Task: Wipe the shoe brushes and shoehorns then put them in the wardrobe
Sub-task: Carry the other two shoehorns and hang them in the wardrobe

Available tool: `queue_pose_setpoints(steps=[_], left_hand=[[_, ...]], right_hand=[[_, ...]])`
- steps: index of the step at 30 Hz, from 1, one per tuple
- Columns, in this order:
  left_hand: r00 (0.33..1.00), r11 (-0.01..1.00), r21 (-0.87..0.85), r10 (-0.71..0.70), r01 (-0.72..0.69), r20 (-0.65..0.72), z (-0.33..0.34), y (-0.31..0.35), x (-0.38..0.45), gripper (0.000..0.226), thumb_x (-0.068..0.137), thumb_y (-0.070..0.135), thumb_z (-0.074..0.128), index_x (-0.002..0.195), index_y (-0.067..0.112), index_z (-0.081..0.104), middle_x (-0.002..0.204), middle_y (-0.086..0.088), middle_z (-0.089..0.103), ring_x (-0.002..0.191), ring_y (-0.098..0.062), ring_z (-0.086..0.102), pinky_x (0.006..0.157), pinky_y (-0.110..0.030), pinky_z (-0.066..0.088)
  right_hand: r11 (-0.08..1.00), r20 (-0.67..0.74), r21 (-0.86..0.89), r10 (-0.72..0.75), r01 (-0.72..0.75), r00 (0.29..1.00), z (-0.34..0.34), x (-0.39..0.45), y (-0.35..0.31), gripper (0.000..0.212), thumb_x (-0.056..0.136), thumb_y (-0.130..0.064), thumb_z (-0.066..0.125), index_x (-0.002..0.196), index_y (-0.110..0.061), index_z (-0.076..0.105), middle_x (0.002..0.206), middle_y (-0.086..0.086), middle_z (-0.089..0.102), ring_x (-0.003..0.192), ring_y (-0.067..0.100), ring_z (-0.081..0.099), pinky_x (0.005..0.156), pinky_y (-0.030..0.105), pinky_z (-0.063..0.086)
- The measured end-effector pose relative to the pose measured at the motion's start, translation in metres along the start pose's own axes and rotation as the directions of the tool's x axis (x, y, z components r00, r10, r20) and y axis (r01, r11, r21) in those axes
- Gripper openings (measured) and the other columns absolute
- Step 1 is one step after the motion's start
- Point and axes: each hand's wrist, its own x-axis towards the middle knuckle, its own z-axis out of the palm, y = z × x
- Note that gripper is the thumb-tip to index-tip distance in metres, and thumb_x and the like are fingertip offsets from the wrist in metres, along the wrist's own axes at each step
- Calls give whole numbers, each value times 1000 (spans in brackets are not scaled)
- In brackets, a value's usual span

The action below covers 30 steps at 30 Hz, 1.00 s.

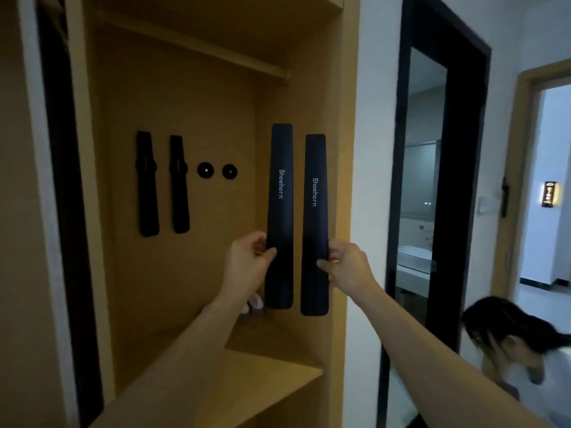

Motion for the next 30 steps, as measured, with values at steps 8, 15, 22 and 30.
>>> queue_pose_setpoints(steps=[8, 15, 22, 30], left_hand=[[991, 992, 71, -101, 108, -92, -19, -74, 60, 12, 90, 13, 65, 87, 25, 66, 82, 5, 68, 77, -11, 68, 68, -35, 60], [960, 968, 128, -184, 214, -210, -30, -129, 107, 22, 90, 6, 64, 83, 26, 64, 81, 4, 66, 77, -12, 66, 67, -29, 58], [908, 941, 227, -149, 252, -392, -24, -180, 172, 18, 85, 7, 70, 76, 22, 70, 68, 8, 69, 69, -8, 66, 66, -36, 59], [861, 930, 202, -182, 308, -475, -21, -217, 222, 27, 86, 5, 68, 73, 29, 70, 67, 8, 71, 72, -17, 70, 72, -45, 60]], right_hand=[[999, 138, 43, -11, 5, 990, 81, 100, 38, 28, 91, -2, 65, 107, -25, 62, 102, 2, 68, 97, 20, 67, 76, 43, 62], [987, 211, 162, -29, -5, 977, 159, 194, 64, 37, 93, 0, 60, 83, -36, 60, 93, -4, 66, 92, 20, 67, 79, 49, 61], [956, 322, 277, 0, -94, 947, 223, 304, 92, 39, 93, 5, 57, 81, -31, 58, 86, 0, 63, 98, 31, 65, 88, 55, 55], [951, 344, 296, -20, -88, 939, 284, 380, 117, 46, 88, 12, 57, 66, -28, 60, 69, -5, 62, 74, 28, 62, 72, 52, 57]])
